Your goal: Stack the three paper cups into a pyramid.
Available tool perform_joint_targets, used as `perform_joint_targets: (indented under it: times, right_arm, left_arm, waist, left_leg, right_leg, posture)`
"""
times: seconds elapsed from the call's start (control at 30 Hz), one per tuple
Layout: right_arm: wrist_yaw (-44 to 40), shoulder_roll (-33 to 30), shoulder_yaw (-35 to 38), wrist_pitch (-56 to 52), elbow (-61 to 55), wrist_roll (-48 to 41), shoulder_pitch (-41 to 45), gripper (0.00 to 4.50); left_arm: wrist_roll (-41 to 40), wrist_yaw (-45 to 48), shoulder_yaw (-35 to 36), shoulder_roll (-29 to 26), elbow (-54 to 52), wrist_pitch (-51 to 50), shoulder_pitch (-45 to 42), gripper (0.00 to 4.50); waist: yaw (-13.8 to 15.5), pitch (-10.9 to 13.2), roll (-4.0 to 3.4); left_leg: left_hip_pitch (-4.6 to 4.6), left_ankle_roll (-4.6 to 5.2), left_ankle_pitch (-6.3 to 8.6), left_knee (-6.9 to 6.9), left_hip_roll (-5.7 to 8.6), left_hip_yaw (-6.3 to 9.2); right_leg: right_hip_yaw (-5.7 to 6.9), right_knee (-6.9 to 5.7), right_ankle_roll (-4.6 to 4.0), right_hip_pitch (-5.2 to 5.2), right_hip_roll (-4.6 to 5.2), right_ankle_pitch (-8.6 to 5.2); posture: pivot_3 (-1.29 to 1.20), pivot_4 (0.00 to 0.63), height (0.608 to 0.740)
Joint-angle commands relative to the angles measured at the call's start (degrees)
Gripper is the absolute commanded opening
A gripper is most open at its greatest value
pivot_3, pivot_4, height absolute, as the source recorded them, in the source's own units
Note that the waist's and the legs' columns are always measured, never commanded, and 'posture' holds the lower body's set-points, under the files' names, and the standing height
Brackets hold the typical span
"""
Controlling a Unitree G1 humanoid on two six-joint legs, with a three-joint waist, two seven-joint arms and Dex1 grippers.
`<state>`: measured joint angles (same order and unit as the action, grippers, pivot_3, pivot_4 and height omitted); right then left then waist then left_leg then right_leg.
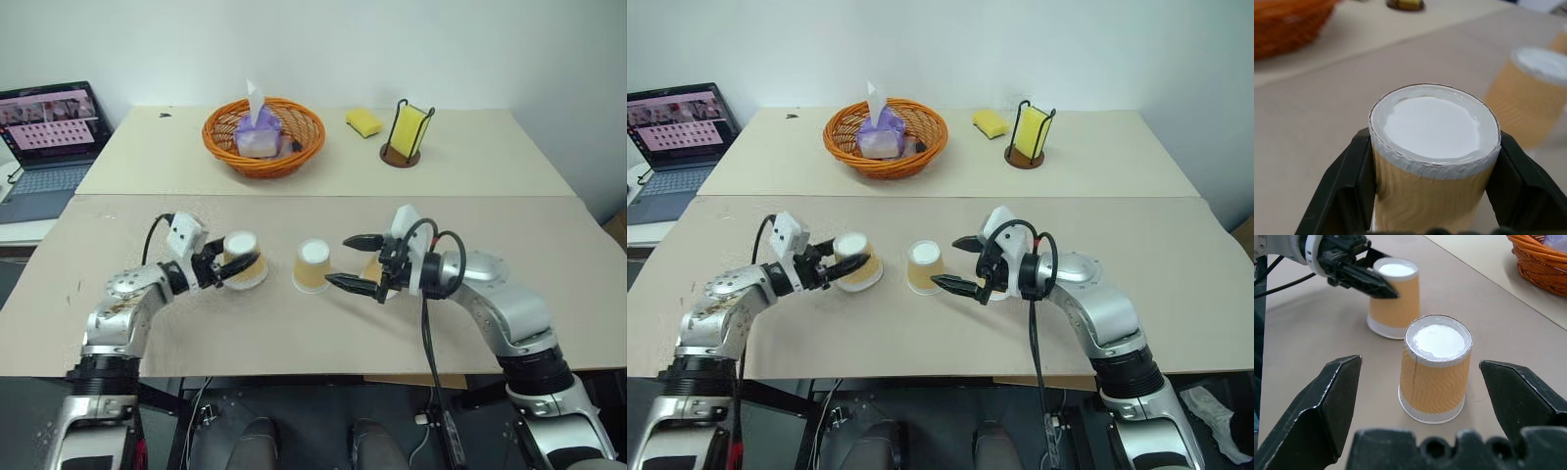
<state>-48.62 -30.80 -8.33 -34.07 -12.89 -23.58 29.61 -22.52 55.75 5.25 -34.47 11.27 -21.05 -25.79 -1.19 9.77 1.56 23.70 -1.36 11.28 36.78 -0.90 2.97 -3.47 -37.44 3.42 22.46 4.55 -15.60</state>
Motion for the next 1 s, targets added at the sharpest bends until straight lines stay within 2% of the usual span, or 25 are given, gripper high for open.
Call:
perform_joint_targets:
  times: [0.03,0.43,1.0]
  right_arm:
    - [0.63,-0.12,1.44,0.18,-1.63,-0.20,-0.07,4.50]
    - [2.79,-1.43,3.43,-0.79,-3.32,-0.48,-1.80,4.50]
    - [3.46,-1.89,4.03,-1.14,-4.04,-0.83,-2.55,4.50]
  left_arm:
    - [1.33,4.85,-2.92,-0.22,4.33,1.92,-2.44,2.52]
    - [4.20,10.27,-10.28,7.90,9.56,5.67,-9.91,2.52]
    - [5.53,11.04,-10.18,8.55,11.89,7.37,-11.17,2.52]
  waist:
    - [0.07,0.00,0.00]
    - [0.35,0.00,0.00]
    - [0.28,0.00,0.00]
  left_leg:
    - [0.00,0.00,0.00,0.00,0.00,0.00]
    - [0.03,0.01,0.00,0.02,0.02,0.01]
    - [0.02,0.01,0.00,0.03,0.01,0.02]
  right_leg:
    - [0.00,0.01,0.00,-0.02,0.01,0.00]
    - [0.03,0.06,0.00,-0.07,0.02,0.00]
    - [0.03,0.04,0.01,-0.06,0.01,0.00]
  posture:
    - [0.00,0.150,0.732]
    - [0.00,0.150,0.732]
    - [0.00,0.150,0.732]
